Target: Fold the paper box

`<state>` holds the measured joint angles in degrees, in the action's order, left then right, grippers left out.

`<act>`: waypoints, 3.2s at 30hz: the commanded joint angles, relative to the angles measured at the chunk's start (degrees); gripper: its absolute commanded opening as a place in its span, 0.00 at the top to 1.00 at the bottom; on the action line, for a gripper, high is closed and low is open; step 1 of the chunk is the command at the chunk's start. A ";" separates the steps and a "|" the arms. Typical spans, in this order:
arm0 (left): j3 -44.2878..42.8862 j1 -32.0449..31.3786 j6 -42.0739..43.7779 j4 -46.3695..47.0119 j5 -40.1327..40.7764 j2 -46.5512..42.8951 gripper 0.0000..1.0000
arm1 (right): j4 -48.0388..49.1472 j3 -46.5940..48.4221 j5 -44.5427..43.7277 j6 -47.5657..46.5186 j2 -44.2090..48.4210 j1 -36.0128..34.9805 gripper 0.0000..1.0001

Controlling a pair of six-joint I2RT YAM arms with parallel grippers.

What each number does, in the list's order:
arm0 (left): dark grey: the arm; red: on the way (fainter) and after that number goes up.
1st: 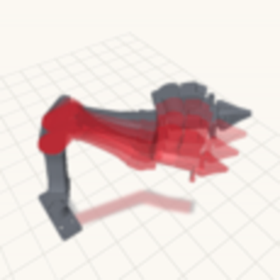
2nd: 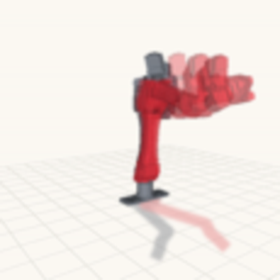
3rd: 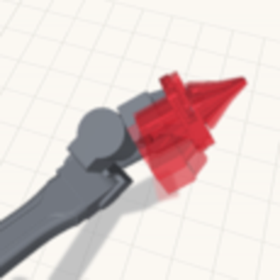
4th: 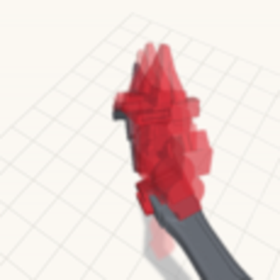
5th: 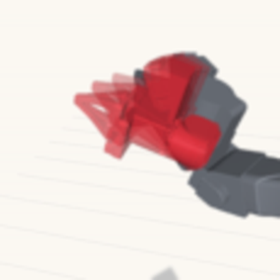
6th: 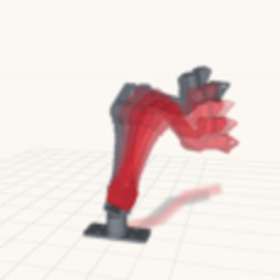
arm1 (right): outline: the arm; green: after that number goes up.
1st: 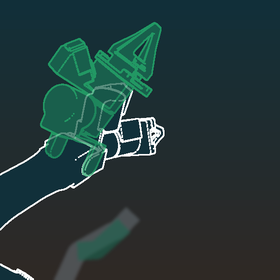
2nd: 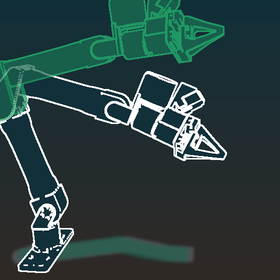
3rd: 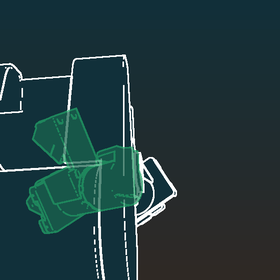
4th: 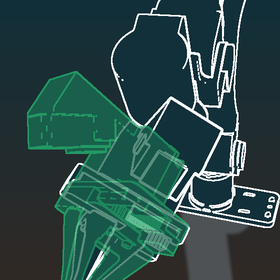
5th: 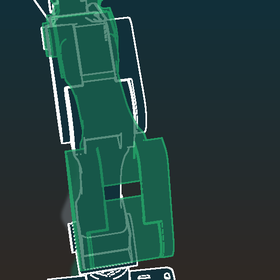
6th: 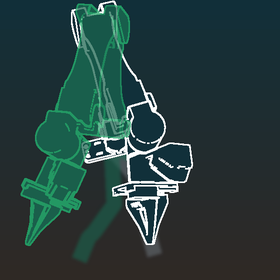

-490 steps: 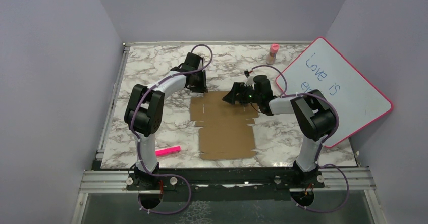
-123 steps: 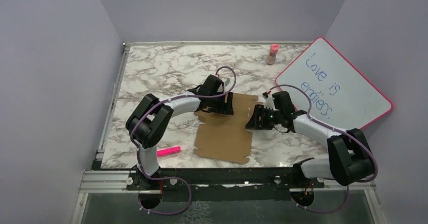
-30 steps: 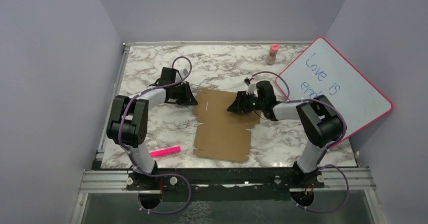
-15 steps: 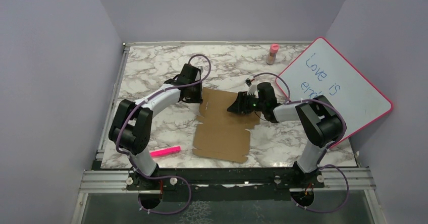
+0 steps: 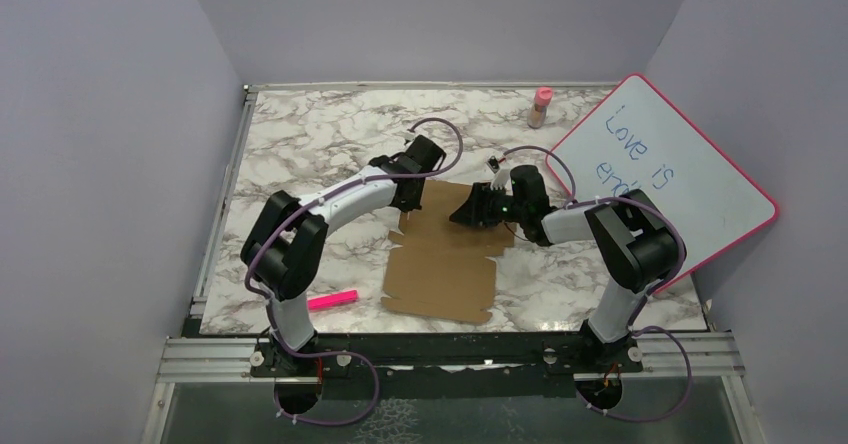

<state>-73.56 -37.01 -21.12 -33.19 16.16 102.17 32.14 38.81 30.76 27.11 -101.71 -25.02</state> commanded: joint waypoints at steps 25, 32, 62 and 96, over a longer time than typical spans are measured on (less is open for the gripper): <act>-8.94 -8.00 1.88 -7.67 15.95 7.38 0.99 | -3.20 0.11 2.86 -0.10 0.82 -0.12 0.39; -5.85 -5.62 0.86 -7.42 15.36 5.03 0.95 | -9.05 1.92 2.04 -2.06 5.38 -0.12 0.36; 8.00 4.53 -1.46 21.27 -31.49 -2.09 0.32 | -32.67 -6.71 -13.17 -1.25 23.51 13.73 0.25; 14.39 4.58 -6.28 28.69 -32.07 3.12 0.32 | -44.81 16.94 -17.87 -12.13 10.05 7.31 0.91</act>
<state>-60.66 -32.32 -26.79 -4.36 -17.10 104.38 -5.69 52.49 21.04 18.13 -90.80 -14.41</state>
